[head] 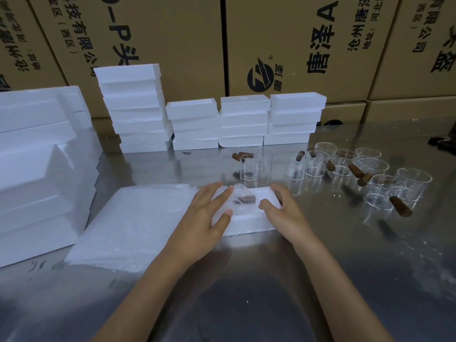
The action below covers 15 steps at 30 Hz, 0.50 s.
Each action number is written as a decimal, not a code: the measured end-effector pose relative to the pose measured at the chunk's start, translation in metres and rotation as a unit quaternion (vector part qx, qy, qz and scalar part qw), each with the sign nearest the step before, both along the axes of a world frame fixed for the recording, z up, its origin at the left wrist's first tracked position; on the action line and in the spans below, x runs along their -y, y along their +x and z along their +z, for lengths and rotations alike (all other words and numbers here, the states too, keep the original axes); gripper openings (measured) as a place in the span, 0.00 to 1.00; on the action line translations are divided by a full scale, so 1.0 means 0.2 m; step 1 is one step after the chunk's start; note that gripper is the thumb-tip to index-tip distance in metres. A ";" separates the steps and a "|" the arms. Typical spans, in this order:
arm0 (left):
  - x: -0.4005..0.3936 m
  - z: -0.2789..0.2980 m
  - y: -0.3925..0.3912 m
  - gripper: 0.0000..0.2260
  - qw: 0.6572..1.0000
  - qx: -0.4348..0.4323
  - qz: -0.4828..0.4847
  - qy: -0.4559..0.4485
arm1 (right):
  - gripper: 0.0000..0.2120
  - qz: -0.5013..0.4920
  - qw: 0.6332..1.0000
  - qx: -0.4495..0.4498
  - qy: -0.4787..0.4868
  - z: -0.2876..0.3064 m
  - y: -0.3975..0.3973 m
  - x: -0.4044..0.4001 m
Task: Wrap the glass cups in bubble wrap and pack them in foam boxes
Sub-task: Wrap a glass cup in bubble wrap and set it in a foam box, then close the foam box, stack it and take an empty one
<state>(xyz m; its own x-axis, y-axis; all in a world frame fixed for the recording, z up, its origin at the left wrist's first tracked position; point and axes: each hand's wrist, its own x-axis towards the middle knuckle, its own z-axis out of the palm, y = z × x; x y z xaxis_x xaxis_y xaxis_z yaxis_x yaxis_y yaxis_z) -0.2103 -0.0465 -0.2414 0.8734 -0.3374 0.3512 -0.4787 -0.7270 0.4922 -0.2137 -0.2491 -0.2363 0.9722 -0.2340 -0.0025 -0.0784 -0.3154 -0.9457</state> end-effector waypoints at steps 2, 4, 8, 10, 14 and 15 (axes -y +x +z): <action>0.00 0.00 -0.02 0.24 1.000 -0.003 -0.006 0.003 | 0.22 -0.004 1.000 0.007 -0.023 -0.01 0.00 0.00; 0.01 0.02 -0.03 0.26 1.000 -0.003 -0.008 -0.021 | 0.22 -0.012 0.999 0.014 -0.042 -0.03 0.01 0.00; 0.00 0.13 0.01 0.20 0.986 0.044 0.025 -0.158 | 0.14 -0.052 0.997 0.047 -0.014 -0.06 0.04 0.01; -0.01 0.22 0.11 0.18 0.981 0.062 0.048 -0.176 | 0.07 -0.094 0.993 0.071 0.011 -0.06 0.06 0.02; -0.01 0.43 0.48 0.21 0.989 0.059 0.101 -0.090 | 0.06 -0.137 0.988 0.073 0.012 -0.06 0.10 0.03; -0.01 0.47 0.59 0.22 0.990 0.053 0.112 -0.068 | 0.07 -0.140 0.988 0.067 0.009 -0.06 0.11 0.03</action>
<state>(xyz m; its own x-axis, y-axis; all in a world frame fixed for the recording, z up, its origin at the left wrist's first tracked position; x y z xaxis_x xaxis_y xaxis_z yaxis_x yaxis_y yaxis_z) -0.0927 -0.0437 -0.1469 0.8769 -0.0827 0.4734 -0.3671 -0.7510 0.5488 -0.1925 -0.2547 -0.2491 0.8610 -0.4952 0.1163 -0.0332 -0.2828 -0.9586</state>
